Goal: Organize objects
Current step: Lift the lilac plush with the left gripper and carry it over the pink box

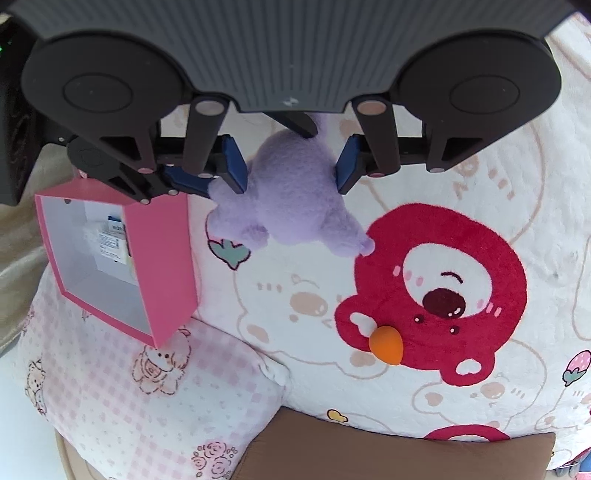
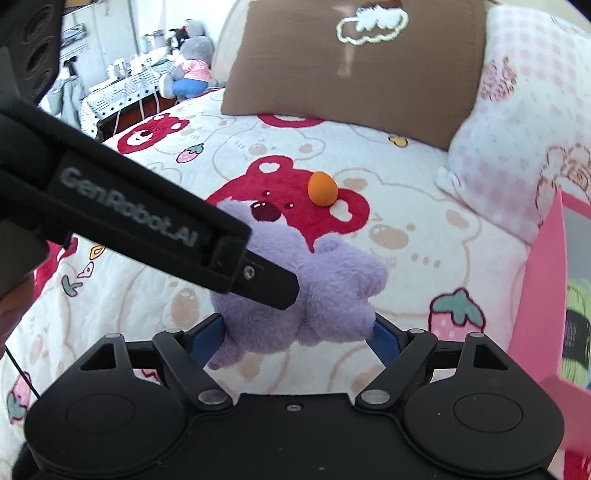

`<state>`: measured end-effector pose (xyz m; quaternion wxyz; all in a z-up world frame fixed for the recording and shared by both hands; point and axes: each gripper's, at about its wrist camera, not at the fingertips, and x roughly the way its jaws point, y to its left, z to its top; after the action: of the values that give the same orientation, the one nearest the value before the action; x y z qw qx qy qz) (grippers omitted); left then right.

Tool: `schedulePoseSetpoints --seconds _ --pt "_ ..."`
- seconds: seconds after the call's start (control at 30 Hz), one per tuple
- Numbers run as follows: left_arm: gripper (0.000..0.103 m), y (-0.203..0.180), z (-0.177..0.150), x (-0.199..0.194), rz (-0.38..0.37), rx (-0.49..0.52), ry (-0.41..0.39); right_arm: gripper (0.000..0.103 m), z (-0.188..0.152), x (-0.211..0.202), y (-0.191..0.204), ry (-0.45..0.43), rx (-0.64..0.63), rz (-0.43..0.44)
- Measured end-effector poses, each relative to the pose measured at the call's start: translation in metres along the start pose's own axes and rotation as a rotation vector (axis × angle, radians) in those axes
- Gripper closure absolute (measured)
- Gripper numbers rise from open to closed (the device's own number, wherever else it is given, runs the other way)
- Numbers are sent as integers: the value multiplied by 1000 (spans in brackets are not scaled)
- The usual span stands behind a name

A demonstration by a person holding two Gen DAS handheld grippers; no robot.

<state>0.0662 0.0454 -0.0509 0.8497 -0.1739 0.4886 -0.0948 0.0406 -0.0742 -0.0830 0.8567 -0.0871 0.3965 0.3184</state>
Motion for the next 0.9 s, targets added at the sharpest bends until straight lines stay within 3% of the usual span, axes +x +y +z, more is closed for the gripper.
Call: schedulePoseSetpoints --seconds 0.23,0.37,0.6,0.8,0.9 --pt "53 -2 -1 -11 -44 -15 29 17 0 -15 -4 31 68 30" --pt "52 -9 0 -17 -68 2 40 17 5 -26 -2 46 63 6" --pt "52 -9 -2 -21 -154 -49 73 17 4 -45 -13 76 135 19" --pt "52 -24 -2 -26 -181 -18 97 16 2 -65 -15 59 135 -7" --pt "52 -41 -3 -32 -181 57 78 16 3 -77 -16 48 133 -30"
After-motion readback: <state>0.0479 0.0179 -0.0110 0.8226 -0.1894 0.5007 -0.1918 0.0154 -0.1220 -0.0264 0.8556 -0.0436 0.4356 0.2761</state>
